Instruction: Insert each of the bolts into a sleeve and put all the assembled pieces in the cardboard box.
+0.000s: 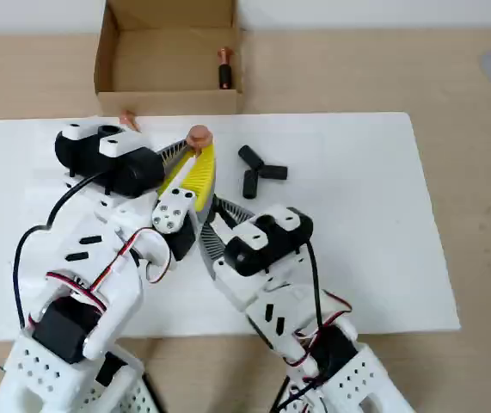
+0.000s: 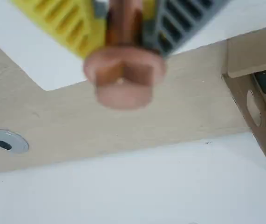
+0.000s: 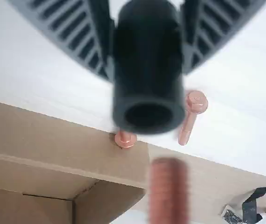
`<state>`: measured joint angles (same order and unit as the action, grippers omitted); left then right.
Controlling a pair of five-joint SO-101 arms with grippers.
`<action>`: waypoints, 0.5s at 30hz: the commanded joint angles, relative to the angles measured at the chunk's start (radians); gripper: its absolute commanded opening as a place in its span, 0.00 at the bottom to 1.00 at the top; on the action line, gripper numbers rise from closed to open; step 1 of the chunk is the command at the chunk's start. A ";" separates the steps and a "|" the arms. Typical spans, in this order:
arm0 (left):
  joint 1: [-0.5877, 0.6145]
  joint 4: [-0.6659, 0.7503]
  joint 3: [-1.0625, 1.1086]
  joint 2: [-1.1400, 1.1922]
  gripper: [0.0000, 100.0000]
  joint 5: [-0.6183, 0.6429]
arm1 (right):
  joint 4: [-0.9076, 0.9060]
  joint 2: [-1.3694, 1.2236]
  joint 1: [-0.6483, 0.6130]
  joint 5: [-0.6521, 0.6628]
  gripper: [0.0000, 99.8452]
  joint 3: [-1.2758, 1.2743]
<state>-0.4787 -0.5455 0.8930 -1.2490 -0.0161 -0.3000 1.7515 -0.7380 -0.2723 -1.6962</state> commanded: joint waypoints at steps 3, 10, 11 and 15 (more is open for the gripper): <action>-0.012 0.031 -0.008 -0.016 0.01 0.034 | 0.006 0.018 -0.012 -0.005 0.01 -0.001; -0.038 0.025 0.011 -0.016 0.01 0.043 | 0.006 0.018 -0.012 -0.005 0.01 -0.001; -0.038 0.023 0.015 -0.016 0.01 0.043 | 0.006 0.018 -0.012 -0.005 0.01 -0.001; -0.038 0.023 0.031 -0.016 0.01 0.040 | 0.006 0.018 -0.012 -0.003 0.01 -0.001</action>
<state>-0.5063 -0.5455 0.9283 -1.2490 0.0207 -0.3000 1.7515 -0.7380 -0.2723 -1.6962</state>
